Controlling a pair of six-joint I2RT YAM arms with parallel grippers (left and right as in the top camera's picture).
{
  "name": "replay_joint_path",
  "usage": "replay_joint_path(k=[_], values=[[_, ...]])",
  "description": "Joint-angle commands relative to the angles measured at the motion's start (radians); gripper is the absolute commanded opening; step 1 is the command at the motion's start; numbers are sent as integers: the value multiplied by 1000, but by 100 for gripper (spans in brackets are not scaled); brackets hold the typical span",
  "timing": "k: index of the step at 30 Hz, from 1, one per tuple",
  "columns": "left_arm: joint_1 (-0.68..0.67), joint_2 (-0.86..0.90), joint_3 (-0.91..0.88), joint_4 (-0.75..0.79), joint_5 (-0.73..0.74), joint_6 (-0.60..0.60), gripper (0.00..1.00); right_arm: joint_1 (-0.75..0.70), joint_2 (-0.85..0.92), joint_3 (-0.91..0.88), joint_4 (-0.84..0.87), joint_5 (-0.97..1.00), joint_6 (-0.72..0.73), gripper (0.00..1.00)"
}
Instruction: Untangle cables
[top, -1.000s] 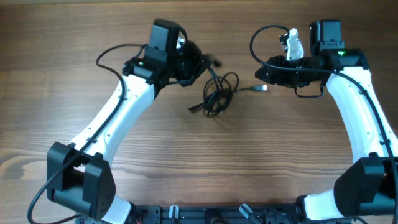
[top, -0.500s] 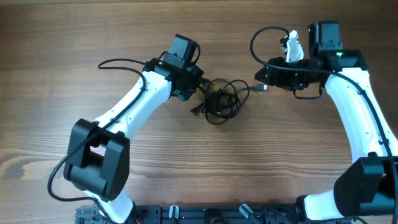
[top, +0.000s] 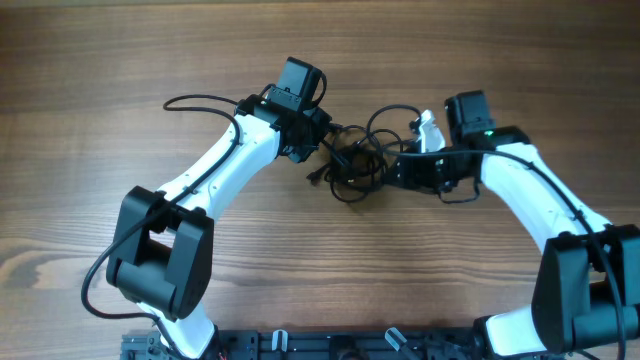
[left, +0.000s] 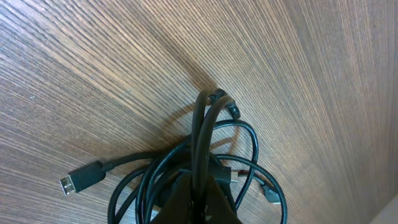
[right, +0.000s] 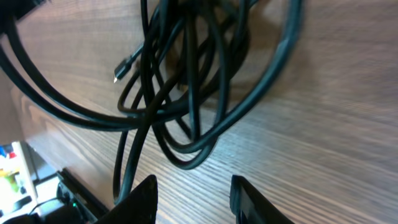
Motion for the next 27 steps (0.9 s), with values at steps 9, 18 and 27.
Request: replay_joint_path(k=[9,18,27], values=[[1,16,3,2,-5,-10,4,105,88,-54,232,103,232,29],[1,16,3,2,-2,-9,4,99,108,-43,263,94,246,5],[67,16,3,-8,-2,95,4,-21,-38,64,63,105,91,4]])
